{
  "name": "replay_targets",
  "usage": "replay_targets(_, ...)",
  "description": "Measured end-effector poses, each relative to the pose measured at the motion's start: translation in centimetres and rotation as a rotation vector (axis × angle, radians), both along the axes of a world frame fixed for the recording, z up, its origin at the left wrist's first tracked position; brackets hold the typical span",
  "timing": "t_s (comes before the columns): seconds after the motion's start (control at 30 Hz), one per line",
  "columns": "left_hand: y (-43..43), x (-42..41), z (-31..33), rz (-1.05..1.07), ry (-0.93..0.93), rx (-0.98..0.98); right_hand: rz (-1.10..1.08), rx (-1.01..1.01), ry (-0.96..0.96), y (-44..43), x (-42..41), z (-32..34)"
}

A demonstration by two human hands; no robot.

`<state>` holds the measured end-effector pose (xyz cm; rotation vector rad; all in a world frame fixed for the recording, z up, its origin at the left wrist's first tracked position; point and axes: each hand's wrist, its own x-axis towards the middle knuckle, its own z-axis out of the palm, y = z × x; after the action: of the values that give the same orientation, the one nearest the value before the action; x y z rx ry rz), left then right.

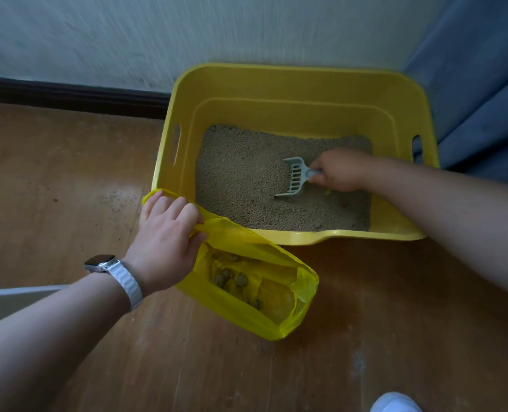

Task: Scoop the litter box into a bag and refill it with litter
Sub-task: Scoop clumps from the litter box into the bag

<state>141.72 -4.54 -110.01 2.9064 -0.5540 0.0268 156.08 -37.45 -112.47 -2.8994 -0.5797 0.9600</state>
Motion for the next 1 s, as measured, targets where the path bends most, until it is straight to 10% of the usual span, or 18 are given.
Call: replay_targets(1.0,-0.3,0.0,0.2,0.023,0.015,0.051,-0.105,0.392,-0.072,9.0,-0.4,-3.9)
